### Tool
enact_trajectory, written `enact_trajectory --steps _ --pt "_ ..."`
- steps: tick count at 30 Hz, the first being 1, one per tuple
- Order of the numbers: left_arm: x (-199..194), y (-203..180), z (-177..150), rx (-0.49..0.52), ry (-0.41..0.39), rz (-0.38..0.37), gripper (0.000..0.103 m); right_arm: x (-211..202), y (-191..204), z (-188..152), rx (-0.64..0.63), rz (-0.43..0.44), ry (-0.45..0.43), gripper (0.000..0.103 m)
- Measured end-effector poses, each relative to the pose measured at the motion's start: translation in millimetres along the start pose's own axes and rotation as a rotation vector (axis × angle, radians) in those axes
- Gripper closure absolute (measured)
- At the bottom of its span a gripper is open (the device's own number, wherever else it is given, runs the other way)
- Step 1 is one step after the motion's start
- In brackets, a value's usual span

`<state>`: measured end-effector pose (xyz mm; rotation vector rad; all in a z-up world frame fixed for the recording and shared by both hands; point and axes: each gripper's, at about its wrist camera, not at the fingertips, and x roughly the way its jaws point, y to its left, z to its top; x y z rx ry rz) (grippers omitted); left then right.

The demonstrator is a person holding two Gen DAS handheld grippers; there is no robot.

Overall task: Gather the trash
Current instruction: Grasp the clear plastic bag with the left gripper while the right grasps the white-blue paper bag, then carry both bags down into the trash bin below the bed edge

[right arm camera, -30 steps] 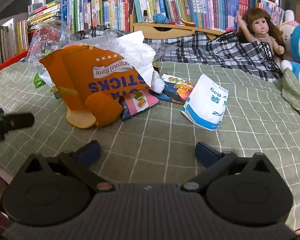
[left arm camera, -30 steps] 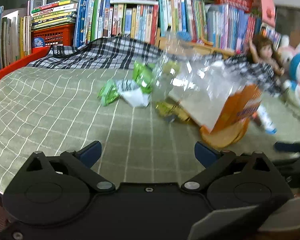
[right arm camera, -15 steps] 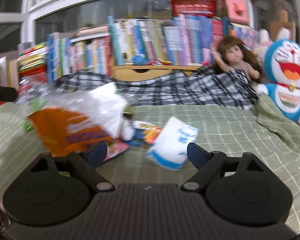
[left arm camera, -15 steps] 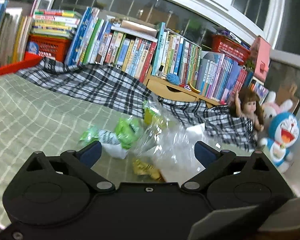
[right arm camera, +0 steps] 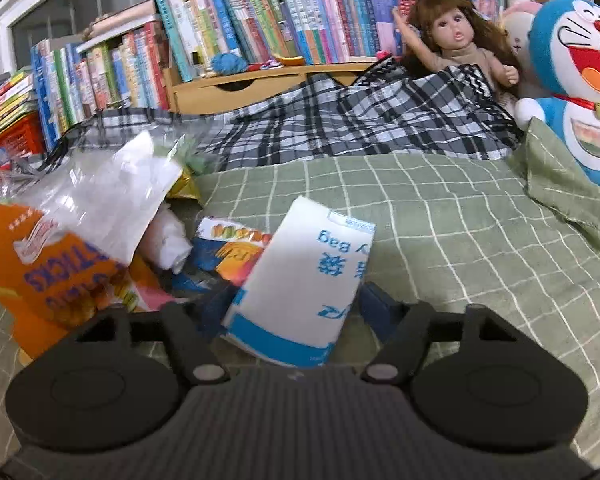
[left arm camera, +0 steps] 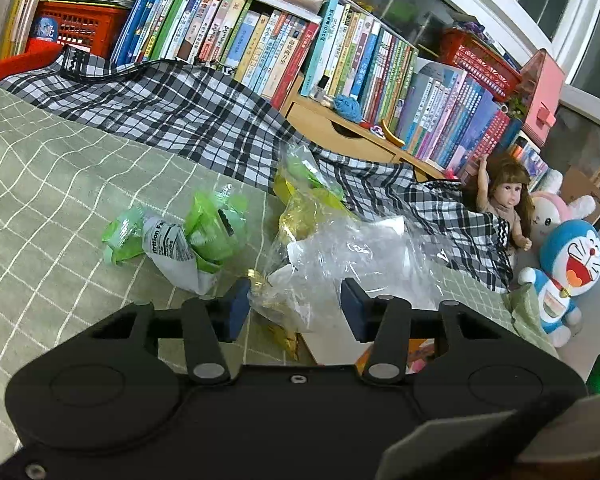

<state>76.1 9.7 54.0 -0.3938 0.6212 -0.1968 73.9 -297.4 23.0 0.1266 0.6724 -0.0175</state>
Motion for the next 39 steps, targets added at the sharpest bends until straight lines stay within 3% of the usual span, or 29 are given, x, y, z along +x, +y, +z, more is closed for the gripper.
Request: enact_trajectory --steps 3,8,9,18,19,21,23,24,28,32,34,35,37,39 --pt "-12.1 -4.3 -2.8 0.037 -0.03 0.004 0.063 -12.4 -0.7 -0.7 0.005 0.003 -0.028 0.055" --pt "-37.3 -8.8 -3.1 0.042 -0.076 -0.011 0.065 -33.8 -2.1 -1.9 0.003 0.003 -0.086 0.071" --pt "-42.8 -10.0 -2.5 0.043 -0.087 -0.011 0.066 -36.8 -2.0 -1.2 -0.001 0.002 -0.095 0.088" --pt "-93.0 -18.1 7.2 0.055 -0.184 -0.03 0.068 -68.6 -3.9 -1.8 0.017 0.03 -0.144 0.092" --pt "-98.3 -18.7 7.1 0.058 -0.189 -0.032 0.068 -70.5 -3.5 -2.1 0.011 0.028 -0.144 0.092" --pt "-109.1 -19.4 5.3 0.064 -0.202 -0.033 0.068 -70.5 -3.3 -2.2 -0.002 0.024 -0.135 0.078" --pt "-118.0 -19.8 3.2 0.071 -0.213 -0.034 0.068 -64.0 -3.7 -0.9 -0.011 0.019 -0.125 0.04" --pt "-121.9 -19.4 1.4 0.074 -0.216 -0.033 0.068 -58.4 -3.5 -0.2 -0.021 0.018 -0.119 0.028" --pt "-134.4 -16.0 -3.7 0.077 -0.229 -0.027 0.068 -25.1 -1.3 4.5 -0.087 -0.039 -0.073 0.023" --pt "-141.9 -9.8 -3.7 0.065 -0.236 -0.032 0.068 6.3 -10.7 9.8 -0.05 -0.005 0.019 0.019" --pt "-144.6 -8.4 -2.8 0.057 -0.236 -0.039 0.068 9.4 -11.8 8.7 -0.051 0.008 0.031 0.033" --pt "-146.1 -7.7 -2.3 0.058 -0.24 -0.041 0.068 7.7 -10.4 8.4 -0.058 0.002 0.033 0.045" --pt "-150.8 -7.5 -3.9 0.068 -0.252 -0.044 0.068 0.1 -8.6 7.1 -0.073 0.012 0.02 0.055" --pt "-155.3 -9.1 -7.3 0.077 -0.263 -0.047 0.068 -10.8 -8.6 6.7 -0.082 0.012 -0.004 0.075"
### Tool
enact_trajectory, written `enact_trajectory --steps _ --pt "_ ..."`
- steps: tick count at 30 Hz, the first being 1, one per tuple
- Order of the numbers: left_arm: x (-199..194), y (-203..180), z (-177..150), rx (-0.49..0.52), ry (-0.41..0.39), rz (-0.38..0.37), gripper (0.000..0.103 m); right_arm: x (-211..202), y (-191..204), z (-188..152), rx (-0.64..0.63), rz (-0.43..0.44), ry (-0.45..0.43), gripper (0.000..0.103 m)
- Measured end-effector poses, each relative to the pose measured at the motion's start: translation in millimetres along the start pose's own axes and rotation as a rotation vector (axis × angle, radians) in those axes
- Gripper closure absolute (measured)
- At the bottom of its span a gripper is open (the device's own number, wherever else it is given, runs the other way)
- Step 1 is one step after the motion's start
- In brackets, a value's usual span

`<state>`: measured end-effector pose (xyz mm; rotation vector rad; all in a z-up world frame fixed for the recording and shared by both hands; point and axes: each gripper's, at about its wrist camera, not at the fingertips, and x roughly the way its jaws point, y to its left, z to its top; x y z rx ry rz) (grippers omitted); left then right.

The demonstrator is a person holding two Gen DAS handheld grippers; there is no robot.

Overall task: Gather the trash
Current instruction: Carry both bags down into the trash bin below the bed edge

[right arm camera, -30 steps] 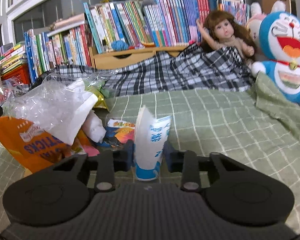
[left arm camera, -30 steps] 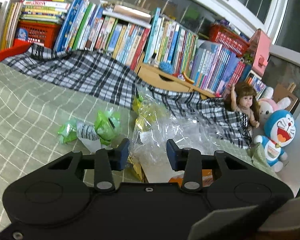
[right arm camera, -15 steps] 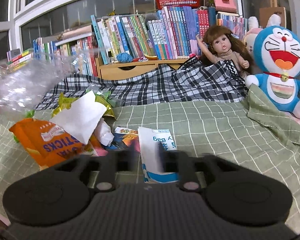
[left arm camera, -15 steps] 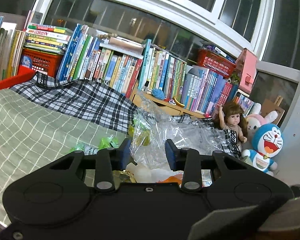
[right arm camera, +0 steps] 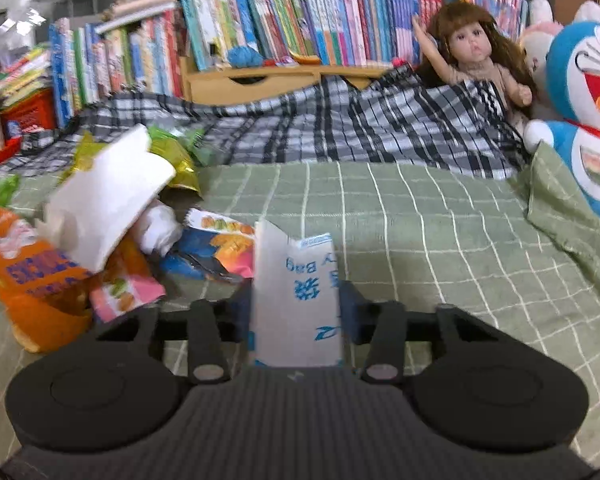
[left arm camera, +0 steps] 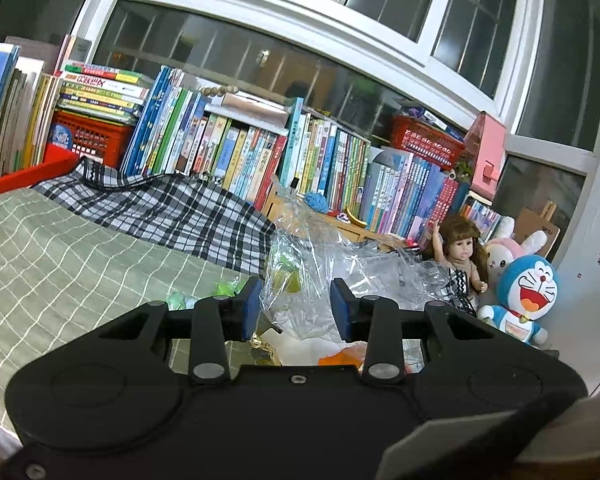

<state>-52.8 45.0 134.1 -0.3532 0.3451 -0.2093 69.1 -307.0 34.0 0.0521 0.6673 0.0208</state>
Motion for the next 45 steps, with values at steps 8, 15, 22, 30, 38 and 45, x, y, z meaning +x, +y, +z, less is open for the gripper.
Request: enact_trajectory --steps 8,15,22,30,38,45 --pt "-30.9 -4.2 -15.2 -0.008 -0.032 -0.018 0.068 -52.7 -5.6 -4.8 0.057 0.055 -0.096 0.076" --pt "-76.8 -6.3 -51.5 -0.021 -0.034 -0.037 0.068 -110.0 8.5 -27.9 0.094 0.164 -0.165 0.076" --pt "-114.2 -2.1 -109.4 -0.046 0.046 -0.016 0.068 -159.6 38.4 -67.1 0.092 0.243 -0.205 0.076" --pt "-130.0 12.7 -155.6 -0.017 0.196 0.039 0.069 -176.7 61.3 -114.4 0.04 0.261 -0.128 0.076" --pt "-107.0 26.9 -205.2 0.017 0.39 0.142 0.07 -152.5 67.2 -163.2 0.041 0.267 0.061 0.076" --pt "-63.5 41.1 -250.8 0.073 0.573 0.224 0.07 -106.4 76.1 -204.6 0.019 0.25 0.259 0.076"
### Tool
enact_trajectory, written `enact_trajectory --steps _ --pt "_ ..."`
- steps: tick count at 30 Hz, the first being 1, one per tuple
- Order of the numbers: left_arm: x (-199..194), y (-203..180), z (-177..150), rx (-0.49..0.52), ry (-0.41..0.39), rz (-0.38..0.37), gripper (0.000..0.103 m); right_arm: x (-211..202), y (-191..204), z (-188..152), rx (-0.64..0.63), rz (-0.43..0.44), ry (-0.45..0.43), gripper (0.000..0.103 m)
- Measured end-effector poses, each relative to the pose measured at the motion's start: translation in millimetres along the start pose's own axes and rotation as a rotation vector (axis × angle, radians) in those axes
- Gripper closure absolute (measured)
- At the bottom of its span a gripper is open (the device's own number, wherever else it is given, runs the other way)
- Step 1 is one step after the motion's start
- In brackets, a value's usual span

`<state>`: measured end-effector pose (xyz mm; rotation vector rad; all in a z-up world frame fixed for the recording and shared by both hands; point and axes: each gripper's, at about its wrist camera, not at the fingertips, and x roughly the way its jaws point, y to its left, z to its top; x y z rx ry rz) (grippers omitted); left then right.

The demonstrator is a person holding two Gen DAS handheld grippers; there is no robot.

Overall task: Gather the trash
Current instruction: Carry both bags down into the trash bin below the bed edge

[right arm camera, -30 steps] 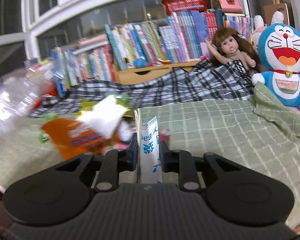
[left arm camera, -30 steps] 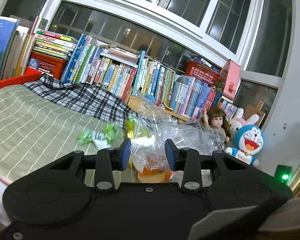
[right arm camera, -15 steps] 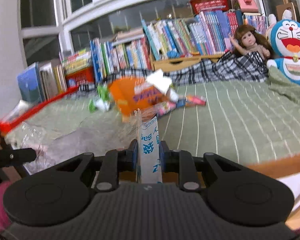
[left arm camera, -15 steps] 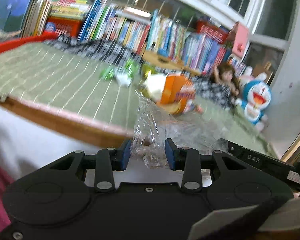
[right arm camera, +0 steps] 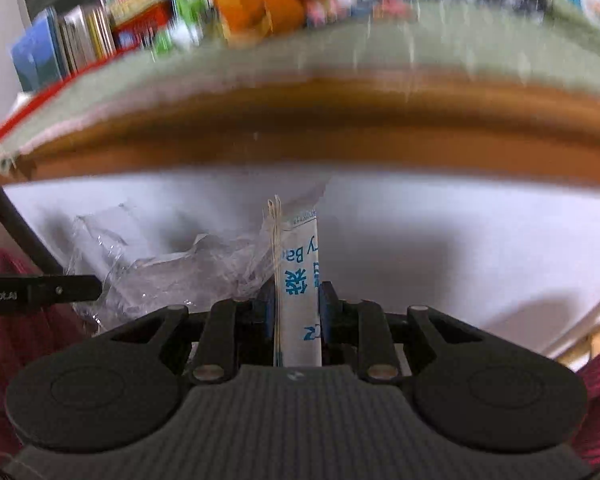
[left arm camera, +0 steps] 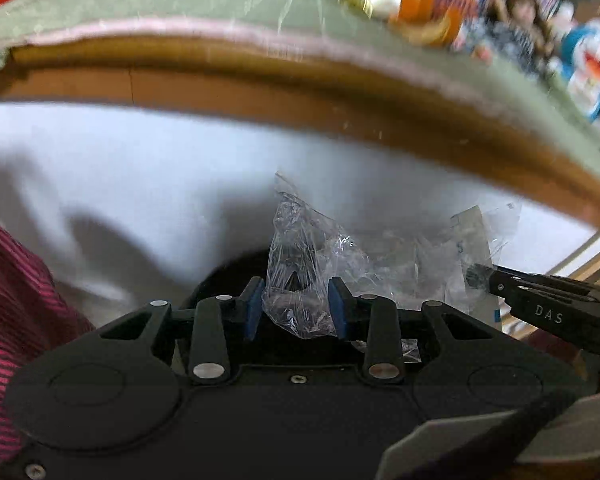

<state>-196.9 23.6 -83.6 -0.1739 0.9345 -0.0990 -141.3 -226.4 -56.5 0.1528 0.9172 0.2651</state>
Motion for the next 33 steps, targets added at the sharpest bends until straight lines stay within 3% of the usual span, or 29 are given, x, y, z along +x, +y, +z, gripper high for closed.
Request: enact_trajectory --steps 10,16,23,24,26,28,30,33 --pt "72.7 -15.6 -7.5 0.109 0.173 0.096 0.07 65.2 1.4 -17.5 -0.02 0.046 0.214 0.076" --pt "113.0 -22.6 -8.6 0.125 0.216 0.136 0.07 104.2 -5.6 -23.4 0.026 0.036 0.321 0.074" --pt "133.2 -14.4 -24.4 0.097 0.285 0.156 0.065 111.5 -14.4 -24.5 0.084 0.046 0.357 0.058" --pt "136.4 -13.0 -26.2 0.096 0.291 0.158 0.058 110.9 -14.7 -24.5 0.085 0.05 0.357 0.056" --pt "134.2 -13.4 -24.0 0.096 0.294 0.16 0.045 110.0 -15.1 -21.9 0.085 0.065 0.356 0.037" --pt "132.3 -14.3 -20.5 0.09 0.29 0.155 0.033 116.8 -14.7 -23.5 0.08 0.089 0.349 0.034" --pt "131.3 -15.0 -18.1 0.084 0.282 0.146 0.025 120.8 -12.2 -29.5 0.066 0.092 0.343 0.03" --pt "136.0 -16.5 -19.6 0.095 0.272 0.147 0.023 120.3 -13.0 -30.0 0.06 0.093 0.341 0.027"
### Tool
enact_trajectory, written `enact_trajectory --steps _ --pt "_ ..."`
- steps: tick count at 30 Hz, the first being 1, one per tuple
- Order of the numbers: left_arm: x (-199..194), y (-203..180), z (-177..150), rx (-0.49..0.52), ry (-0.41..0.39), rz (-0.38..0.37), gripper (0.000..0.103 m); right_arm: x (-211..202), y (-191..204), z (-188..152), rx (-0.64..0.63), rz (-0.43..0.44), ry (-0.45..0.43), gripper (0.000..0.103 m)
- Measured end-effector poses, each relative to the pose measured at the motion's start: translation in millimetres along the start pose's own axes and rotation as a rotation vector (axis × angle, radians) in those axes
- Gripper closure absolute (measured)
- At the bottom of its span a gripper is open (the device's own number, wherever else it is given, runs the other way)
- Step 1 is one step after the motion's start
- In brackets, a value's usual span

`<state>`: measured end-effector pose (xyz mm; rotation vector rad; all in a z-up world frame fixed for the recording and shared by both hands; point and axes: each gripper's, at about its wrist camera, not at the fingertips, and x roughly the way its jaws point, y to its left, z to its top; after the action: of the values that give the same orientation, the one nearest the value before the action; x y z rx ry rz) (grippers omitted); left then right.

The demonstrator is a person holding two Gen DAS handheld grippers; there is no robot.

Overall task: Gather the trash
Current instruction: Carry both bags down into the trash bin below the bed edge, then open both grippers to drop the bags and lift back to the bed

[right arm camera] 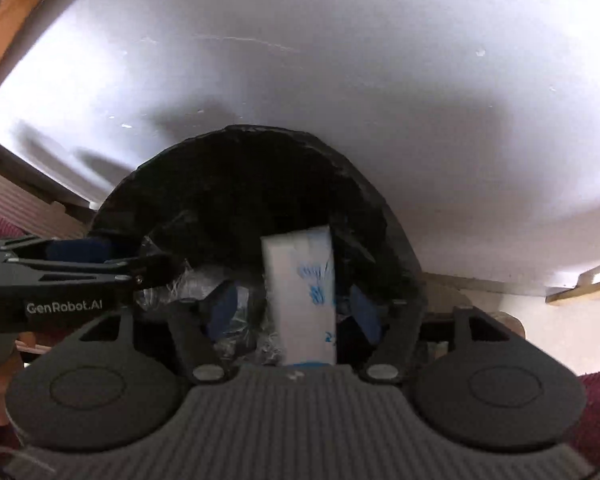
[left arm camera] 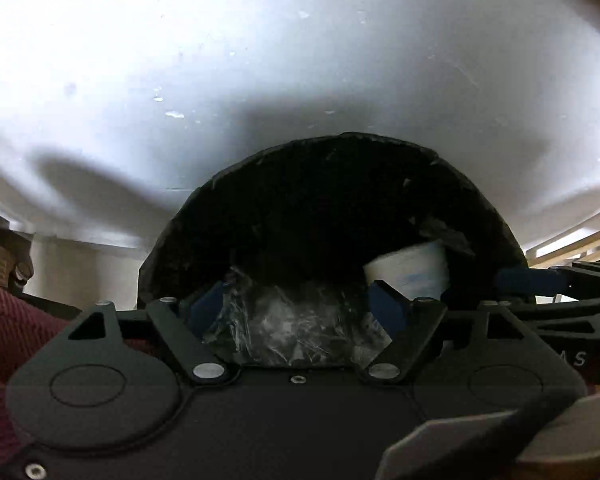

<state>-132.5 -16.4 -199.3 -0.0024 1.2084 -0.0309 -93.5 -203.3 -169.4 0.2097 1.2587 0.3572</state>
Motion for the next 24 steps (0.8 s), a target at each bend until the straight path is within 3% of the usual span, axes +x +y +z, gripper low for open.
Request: enact_trajectory --steps 7,15,24 --pt "-10.2 5.4 3.0 0.006 -0.039 0.002 0.022 -12.3 1.5 0.1 0.013 0.016 -0.044 0.026" --pt "-86.8 15.6 14.3 -0.024 -0.189 -0.085 0.019 -81.2 23.0 10.9 -0.082 0.032 -0.216 0.024" --pt "-200.6 3.5 31.6 0.075 -0.496 -0.182 0.009 -184.6 40.7 35.9 -0.224 0.015 -0.525 0.018"
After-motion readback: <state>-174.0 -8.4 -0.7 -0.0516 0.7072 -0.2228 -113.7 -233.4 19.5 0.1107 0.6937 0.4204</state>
